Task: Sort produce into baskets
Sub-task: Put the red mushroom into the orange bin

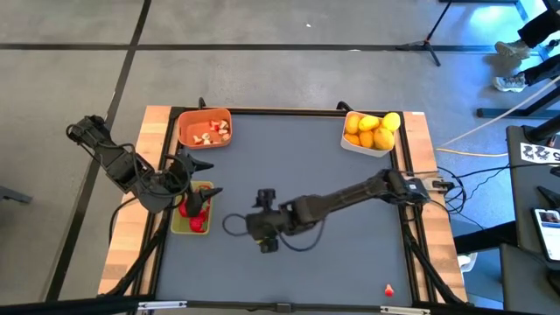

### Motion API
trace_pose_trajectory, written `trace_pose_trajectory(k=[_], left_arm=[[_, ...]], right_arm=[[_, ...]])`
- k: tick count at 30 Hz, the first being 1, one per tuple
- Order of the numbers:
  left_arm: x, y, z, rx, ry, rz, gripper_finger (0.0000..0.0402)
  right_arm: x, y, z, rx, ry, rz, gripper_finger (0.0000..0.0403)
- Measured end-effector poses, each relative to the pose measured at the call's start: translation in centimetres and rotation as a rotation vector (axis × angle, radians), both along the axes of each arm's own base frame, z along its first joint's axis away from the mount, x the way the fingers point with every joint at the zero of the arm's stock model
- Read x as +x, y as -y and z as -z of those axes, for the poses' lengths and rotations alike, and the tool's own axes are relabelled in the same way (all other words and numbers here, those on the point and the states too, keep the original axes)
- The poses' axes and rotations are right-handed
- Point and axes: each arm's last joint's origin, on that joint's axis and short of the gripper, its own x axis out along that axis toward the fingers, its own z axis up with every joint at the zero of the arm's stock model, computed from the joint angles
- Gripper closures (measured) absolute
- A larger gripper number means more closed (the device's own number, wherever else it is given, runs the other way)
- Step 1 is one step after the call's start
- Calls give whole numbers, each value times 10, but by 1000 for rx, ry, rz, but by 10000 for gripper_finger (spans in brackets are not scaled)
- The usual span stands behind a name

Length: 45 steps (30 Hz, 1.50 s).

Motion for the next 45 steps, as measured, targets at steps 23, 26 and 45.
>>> trace_pose_trajectory(k=[23,26,45], left_arm=[[17,15,14,31,-95,53,13],[21,19,16,30,-110,69,13],[31,31,25,22,-143,110,13]], right_arm=[[-180,-105,-36,51,-532,204,54],[-202,-108,-29,95,-582,293,54],[-300,-145,57,489,-945,672,57]])
